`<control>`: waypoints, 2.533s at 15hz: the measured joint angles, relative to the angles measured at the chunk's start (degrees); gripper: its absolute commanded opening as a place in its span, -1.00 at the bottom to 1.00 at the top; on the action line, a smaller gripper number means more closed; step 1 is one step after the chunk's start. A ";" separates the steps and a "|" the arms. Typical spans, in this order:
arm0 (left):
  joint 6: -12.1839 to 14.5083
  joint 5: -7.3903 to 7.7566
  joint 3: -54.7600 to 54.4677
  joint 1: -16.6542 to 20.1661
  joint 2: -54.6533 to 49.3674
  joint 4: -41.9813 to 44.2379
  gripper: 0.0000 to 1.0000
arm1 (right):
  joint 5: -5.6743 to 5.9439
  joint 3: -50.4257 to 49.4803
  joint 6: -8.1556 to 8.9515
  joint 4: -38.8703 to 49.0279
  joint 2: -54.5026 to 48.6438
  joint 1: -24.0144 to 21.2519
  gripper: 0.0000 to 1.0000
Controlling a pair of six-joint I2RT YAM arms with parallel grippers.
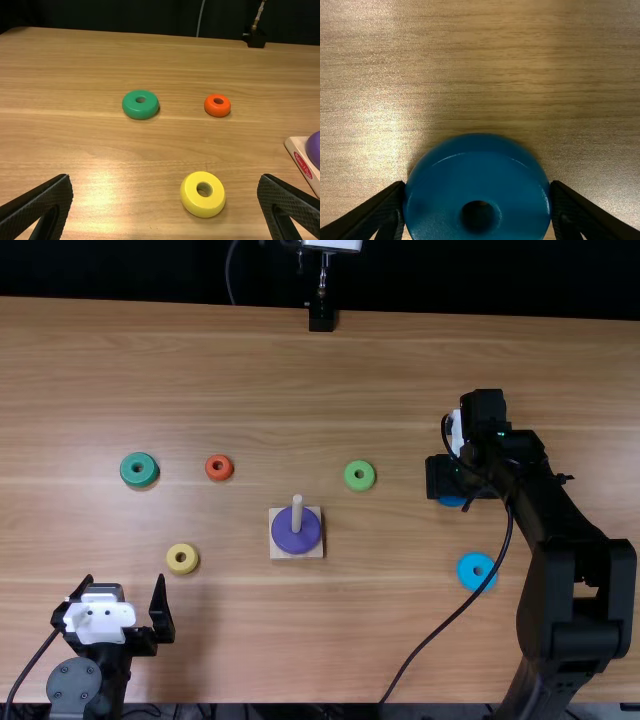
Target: Build the Hanoi tower: stack the rings onto the peg from bottom to top in this color order: purple, dark blue, light blue, dark green, light green, yellow, orange.
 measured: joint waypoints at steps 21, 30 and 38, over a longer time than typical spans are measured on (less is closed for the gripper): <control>0.02 0.00 0.00 0.00 0.00 0.00 1.00 | -2.54 19.12 -0.11 -29.42 -13.20 23.71 -1.00; 0.00 0.02 0.00 0.00 0.00 0.00 1.00 | -2.73 28.17 -0.02 -34.16 -13.20 31.45 -1.00; -0.02 0.00 0.00 0.00 0.00 0.02 1.00 | -2.67 33.40 0.00 -33.59 -8.96 33.29 -1.00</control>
